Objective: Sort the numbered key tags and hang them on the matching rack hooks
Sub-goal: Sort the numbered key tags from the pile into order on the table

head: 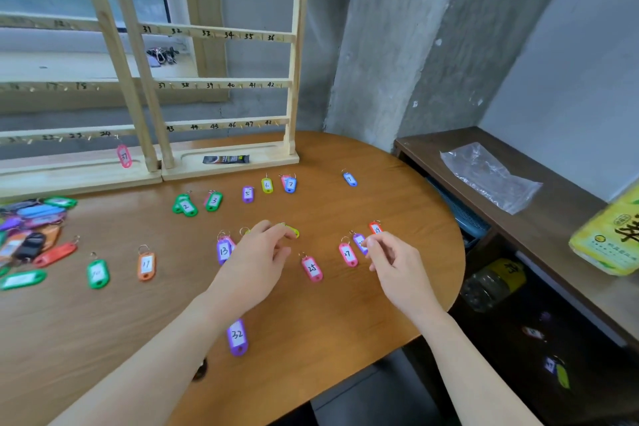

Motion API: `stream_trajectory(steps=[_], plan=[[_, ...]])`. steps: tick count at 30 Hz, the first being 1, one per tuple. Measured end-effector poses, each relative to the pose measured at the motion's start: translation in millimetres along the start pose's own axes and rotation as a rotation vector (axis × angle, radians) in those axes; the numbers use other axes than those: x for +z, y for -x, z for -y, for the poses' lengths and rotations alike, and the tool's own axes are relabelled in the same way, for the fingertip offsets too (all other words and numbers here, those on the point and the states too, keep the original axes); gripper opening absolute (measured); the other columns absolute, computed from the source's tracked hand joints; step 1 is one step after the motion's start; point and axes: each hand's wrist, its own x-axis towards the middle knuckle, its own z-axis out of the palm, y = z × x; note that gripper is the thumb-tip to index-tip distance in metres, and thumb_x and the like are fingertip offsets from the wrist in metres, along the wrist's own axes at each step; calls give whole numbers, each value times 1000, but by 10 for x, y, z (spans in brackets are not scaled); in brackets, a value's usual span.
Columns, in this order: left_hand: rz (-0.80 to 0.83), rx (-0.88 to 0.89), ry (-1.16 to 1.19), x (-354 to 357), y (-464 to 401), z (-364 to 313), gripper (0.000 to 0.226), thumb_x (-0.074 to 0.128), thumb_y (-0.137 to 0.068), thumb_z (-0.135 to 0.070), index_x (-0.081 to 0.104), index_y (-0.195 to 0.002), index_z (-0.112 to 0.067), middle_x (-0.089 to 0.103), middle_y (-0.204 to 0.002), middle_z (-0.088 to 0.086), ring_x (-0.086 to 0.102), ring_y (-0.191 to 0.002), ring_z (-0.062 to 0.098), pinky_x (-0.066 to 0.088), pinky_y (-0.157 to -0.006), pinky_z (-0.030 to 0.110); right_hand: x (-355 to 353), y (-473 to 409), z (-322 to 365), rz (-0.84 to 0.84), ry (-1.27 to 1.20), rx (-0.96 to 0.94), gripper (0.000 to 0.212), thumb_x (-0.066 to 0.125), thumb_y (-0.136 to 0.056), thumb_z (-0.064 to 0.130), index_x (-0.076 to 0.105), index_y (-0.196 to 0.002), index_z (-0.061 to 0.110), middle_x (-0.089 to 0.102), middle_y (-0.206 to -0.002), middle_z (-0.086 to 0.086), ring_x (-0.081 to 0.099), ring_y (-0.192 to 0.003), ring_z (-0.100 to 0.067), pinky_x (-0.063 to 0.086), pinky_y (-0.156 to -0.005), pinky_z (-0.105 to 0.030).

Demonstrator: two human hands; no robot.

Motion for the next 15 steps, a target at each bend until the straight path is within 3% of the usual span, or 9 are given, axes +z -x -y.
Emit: stream_trajectory(steps=[4,8,10,13,15], plan=[[-132,16,-2,-412,183,214,24,60,-95,-9,65,-102,-31,54,-87,-12,53,-74,8,46,-70,31,229,-108,251,19,-43,-59,22,52,-105,22,67,-89,23,61,-71,-4,57,-69,-24,48,-66,-39],[-253,-61,-39,-857,569,615,27,61,-93,-2,67,-99,-28,57,-86,-12,53,-78,9,39,-67,12,608,-230,552,87,-66,-102,21,55,-102,19,66,-85,21,62,-69,-6,58,-67,-28,48,-65,-41],[-309,-140,-52,-1049,811,878,30,62,-92,-2,66,-99,-32,58,-88,-14,55,-78,9,40,-68,14,841,-279,729,132,-65,-143,20,57,-102,19,66,-84,20,62,-68,-4,59,-65,-26,47,-63,-37],[-400,-316,-71,-1331,1202,1251,31,63,-93,-5,63,-96,-36,59,-89,-14,53,-72,10,42,-66,31,1228,-324,1019,225,-57,-192,18,58,-101,20,68,-85,19,61,-62,6,56,-62,-13,41,-59,-21],[-462,-395,-102,-1526,1447,1456,28,64,-92,-4,64,-96,-32,58,-86,-10,52,-69,12,41,-65,26,1506,-334,1208,288,-56,-224,18,59,-100,19,68,-85,18,58,-57,14,52,-58,-7,38,-57,-17]])
